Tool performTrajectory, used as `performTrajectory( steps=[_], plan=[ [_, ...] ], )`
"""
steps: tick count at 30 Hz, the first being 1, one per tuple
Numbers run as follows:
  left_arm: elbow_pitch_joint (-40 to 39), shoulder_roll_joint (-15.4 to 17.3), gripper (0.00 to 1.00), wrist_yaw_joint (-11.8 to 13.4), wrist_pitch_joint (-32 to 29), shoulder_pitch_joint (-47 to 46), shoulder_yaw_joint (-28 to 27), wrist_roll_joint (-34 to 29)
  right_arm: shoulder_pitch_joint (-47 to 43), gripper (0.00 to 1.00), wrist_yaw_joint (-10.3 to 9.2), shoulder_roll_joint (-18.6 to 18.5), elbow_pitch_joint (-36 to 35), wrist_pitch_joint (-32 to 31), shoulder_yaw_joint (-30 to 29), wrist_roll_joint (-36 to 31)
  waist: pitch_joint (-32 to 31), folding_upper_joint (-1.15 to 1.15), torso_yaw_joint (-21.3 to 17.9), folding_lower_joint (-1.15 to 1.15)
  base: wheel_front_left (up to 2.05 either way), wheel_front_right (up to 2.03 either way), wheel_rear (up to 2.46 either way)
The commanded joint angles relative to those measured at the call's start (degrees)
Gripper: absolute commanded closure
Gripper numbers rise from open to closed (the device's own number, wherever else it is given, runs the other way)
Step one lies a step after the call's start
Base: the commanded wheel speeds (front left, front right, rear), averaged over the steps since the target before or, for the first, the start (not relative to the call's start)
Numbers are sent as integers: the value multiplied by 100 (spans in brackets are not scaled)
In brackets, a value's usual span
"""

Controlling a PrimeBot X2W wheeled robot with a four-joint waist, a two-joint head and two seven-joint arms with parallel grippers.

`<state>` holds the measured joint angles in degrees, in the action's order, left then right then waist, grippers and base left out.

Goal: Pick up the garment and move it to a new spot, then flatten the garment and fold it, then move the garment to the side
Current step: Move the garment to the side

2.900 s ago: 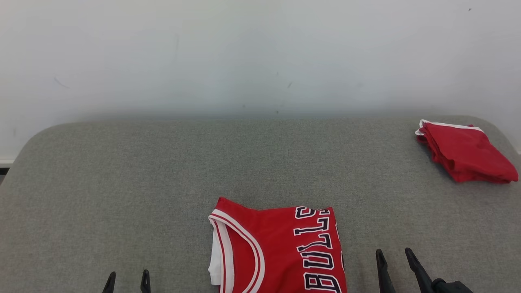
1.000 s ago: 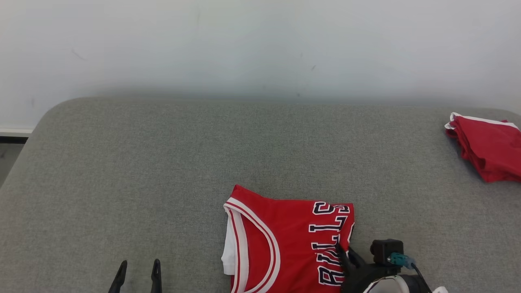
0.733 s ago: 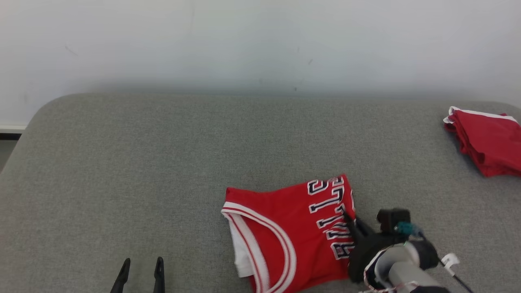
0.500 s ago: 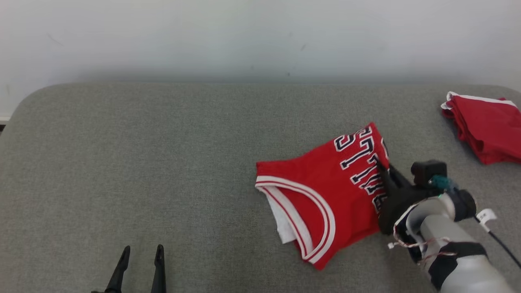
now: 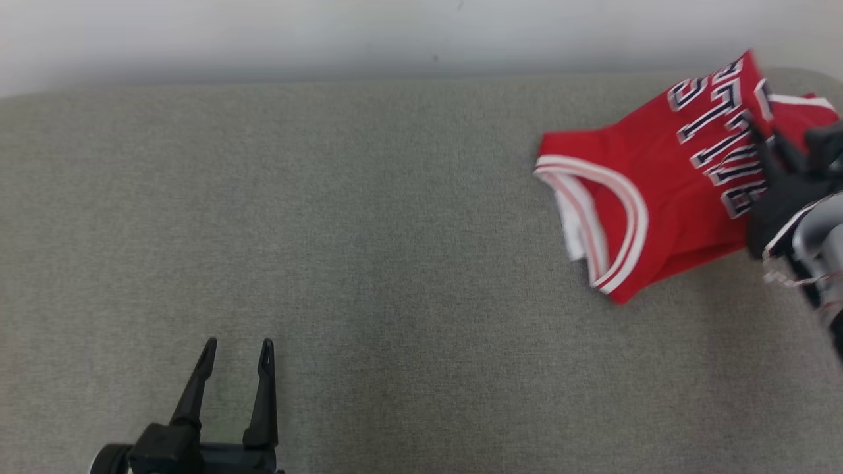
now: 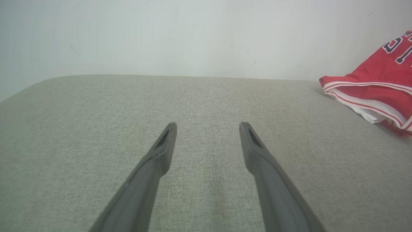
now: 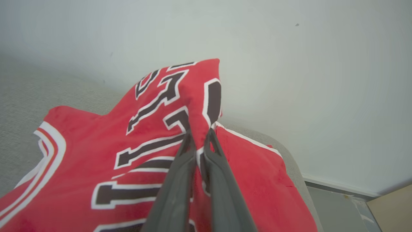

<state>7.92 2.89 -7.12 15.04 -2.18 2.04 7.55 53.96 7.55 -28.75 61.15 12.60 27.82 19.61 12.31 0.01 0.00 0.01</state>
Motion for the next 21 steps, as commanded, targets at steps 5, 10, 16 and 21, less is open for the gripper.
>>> performTrajectory(
  steps=[5, 10, 16, 21],
  plan=[
    [-202, -3, 0, -35, 18, -233, 40, -78, 495, 100, -12, -435, -37, -201, 159, -66, 449, -1, -157, -1, 0, 0, 0],
    [-366, -2, 0, -29, 18, -398, 78, -125, 930, 100, -12, -836, -52, -434, 341, -77, 711, -1, -166, -1, 0, 0, 0],
    [-519, -3, 0, -36, 18, -544, 140, -198, 1369, 100, -12, -1285, -42, -660, 544, -60, 977, -1, -184, -1, 0, 0, 0],
    [-675, 38, 0, -37, 18, -639, 188, -198, 1653, 100, -12, -1685, 58, -874, 692, -67, 1156, -1, -164, -1, 0, 0, 0]
  ],
)
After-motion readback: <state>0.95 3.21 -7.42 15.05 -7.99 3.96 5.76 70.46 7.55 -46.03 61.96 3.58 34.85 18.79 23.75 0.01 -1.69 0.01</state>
